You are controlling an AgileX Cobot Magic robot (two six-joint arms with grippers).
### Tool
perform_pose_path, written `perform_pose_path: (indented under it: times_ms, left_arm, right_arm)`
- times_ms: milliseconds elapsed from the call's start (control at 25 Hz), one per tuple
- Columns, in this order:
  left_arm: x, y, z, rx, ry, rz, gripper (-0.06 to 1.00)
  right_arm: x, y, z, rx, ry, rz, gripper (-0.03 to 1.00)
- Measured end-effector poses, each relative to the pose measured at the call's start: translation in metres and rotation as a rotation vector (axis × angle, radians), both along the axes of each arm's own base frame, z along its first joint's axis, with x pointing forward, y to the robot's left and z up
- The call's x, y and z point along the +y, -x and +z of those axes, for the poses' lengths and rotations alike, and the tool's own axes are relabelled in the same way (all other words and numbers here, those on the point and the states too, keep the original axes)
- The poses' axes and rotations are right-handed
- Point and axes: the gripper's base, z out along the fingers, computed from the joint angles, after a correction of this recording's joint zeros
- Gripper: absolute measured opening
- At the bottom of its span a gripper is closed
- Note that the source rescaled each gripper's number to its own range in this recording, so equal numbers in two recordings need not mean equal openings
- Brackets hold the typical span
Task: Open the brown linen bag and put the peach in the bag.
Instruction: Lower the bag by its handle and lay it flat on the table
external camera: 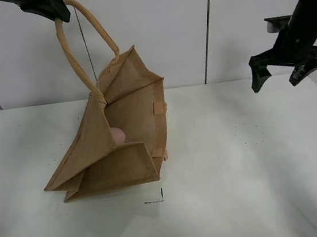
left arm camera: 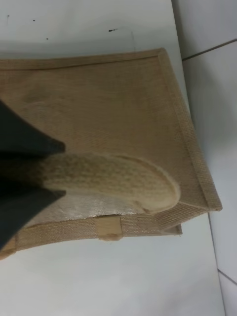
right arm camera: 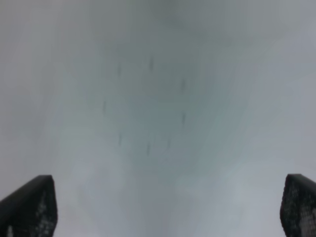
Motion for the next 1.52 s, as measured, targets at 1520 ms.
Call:
perform_pose_path:
  times_ms: [1520]
  left_arm:
    - [-0.002,-0.002,-0.018,0.060,-0.009,-0.003,0.00]
  right_arm:
    - [-0.010,0.383,0.005,-0.950,0.008,-0.019,1.00]
